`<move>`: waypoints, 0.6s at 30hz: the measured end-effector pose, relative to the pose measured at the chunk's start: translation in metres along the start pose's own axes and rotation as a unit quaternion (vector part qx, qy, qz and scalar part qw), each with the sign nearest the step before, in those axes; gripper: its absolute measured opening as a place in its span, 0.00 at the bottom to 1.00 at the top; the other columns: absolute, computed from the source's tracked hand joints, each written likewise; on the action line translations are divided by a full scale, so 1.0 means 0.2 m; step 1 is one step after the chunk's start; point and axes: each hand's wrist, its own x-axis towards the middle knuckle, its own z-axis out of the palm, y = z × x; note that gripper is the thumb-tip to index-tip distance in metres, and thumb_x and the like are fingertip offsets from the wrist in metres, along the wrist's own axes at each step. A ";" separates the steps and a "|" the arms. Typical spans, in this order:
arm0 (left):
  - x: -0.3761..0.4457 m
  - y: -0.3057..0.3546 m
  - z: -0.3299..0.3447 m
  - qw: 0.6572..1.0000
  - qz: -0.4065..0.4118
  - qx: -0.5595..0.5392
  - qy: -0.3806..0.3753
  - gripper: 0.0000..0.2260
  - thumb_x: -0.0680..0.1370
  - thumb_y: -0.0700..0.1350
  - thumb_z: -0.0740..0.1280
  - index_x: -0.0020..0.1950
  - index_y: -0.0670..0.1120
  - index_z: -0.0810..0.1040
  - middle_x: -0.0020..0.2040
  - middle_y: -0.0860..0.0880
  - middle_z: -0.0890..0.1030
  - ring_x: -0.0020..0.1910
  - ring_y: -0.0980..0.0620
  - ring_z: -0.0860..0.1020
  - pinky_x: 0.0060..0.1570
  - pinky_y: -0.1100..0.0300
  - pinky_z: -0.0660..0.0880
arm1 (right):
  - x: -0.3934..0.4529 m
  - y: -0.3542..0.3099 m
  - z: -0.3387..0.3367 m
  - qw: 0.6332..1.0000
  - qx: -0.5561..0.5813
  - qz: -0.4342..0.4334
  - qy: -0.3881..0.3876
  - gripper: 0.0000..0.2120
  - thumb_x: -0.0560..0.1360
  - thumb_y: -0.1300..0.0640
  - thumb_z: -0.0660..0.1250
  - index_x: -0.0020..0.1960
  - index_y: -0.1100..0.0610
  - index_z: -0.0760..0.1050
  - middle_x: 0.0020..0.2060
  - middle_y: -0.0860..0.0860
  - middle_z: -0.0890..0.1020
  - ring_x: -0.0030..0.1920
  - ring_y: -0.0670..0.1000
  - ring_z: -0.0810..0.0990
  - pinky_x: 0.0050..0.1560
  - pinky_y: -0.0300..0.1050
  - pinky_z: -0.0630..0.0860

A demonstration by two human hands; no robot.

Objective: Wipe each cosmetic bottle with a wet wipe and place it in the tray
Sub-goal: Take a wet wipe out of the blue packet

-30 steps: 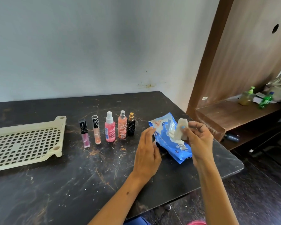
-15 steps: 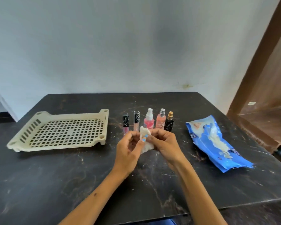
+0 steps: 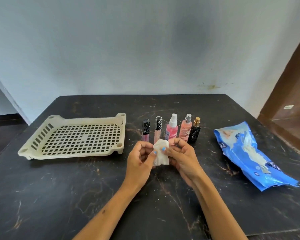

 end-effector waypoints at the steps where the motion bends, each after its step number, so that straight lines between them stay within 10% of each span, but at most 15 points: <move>1: 0.00 0.00 0.00 1.000 0.001 0.002 0.001 0.08 0.75 0.34 0.66 0.46 0.47 0.74 0.41 0.48 0.80 0.38 0.56 0.80 0.32 0.61 0.76 | 0.00 0.00 0.00 1.000 -0.002 0.001 0.002 0.09 0.69 0.70 0.70 0.46 0.60 0.74 0.41 0.58 0.84 0.39 0.52 0.84 0.35 0.43 0.82; 18: -0.04 0.03 0.00 0.996 0.038 0.076 0.010 0.07 0.76 0.39 0.66 0.49 0.51 0.74 0.43 0.49 0.80 0.42 0.54 0.80 0.43 0.59 0.79 | -0.03 0.02 0.02 0.993 -0.117 -0.022 0.003 0.14 0.73 0.70 0.69 0.56 0.59 0.79 0.46 0.56 0.86 0.48 0.57 0.83 0.51 0.57 0.79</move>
